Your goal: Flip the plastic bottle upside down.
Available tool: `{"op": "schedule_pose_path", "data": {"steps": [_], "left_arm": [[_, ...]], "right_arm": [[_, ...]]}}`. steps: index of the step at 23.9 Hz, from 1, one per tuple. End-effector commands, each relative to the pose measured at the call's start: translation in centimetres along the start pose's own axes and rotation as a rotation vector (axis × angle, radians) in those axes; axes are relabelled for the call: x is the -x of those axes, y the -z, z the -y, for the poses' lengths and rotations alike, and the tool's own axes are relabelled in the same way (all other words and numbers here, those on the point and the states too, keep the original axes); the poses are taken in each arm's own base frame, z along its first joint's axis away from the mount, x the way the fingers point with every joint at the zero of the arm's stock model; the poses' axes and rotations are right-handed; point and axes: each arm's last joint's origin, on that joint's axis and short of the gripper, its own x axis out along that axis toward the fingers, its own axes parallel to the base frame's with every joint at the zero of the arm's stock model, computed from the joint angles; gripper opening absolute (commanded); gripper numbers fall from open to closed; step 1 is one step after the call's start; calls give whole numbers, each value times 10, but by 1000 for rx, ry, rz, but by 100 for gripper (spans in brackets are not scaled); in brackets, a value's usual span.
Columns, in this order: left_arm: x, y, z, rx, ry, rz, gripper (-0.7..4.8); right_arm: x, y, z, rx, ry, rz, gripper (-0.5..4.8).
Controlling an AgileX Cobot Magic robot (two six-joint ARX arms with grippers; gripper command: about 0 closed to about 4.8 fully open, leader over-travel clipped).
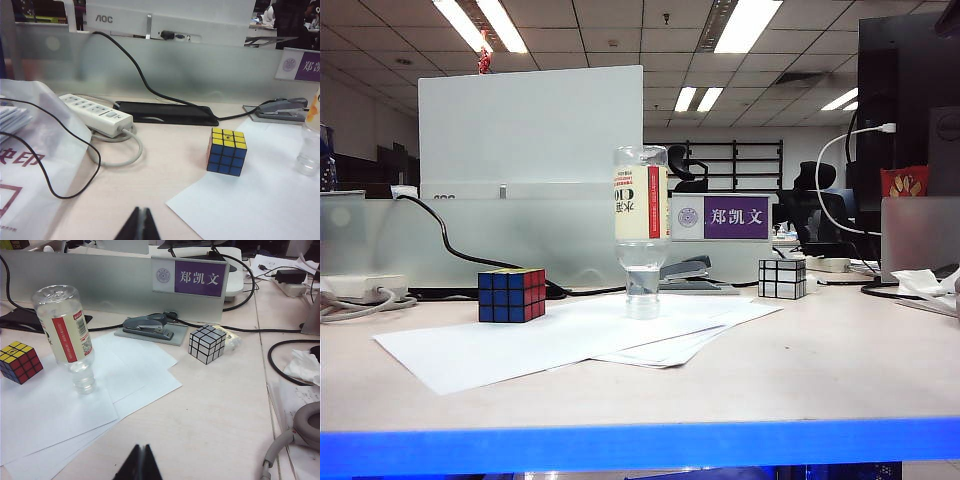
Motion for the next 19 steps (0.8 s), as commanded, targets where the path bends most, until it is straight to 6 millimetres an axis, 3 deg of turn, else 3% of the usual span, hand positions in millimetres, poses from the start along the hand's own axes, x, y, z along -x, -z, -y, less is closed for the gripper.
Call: {"op": "schedule_pose_path", "data": {"steps": [1,9,19], "left_arm": [[-1,2,0,1,1,29,-4],[-6,15,0,21,19,51,-4],[-6,15,-1,18,-31,54,-4]], "right_arm": [[1,-3,0,-1,-1,19,-6],[1,-3,0,-1,-1,19,-6],[1,-3,0,-1,-1,19,-6]]}}
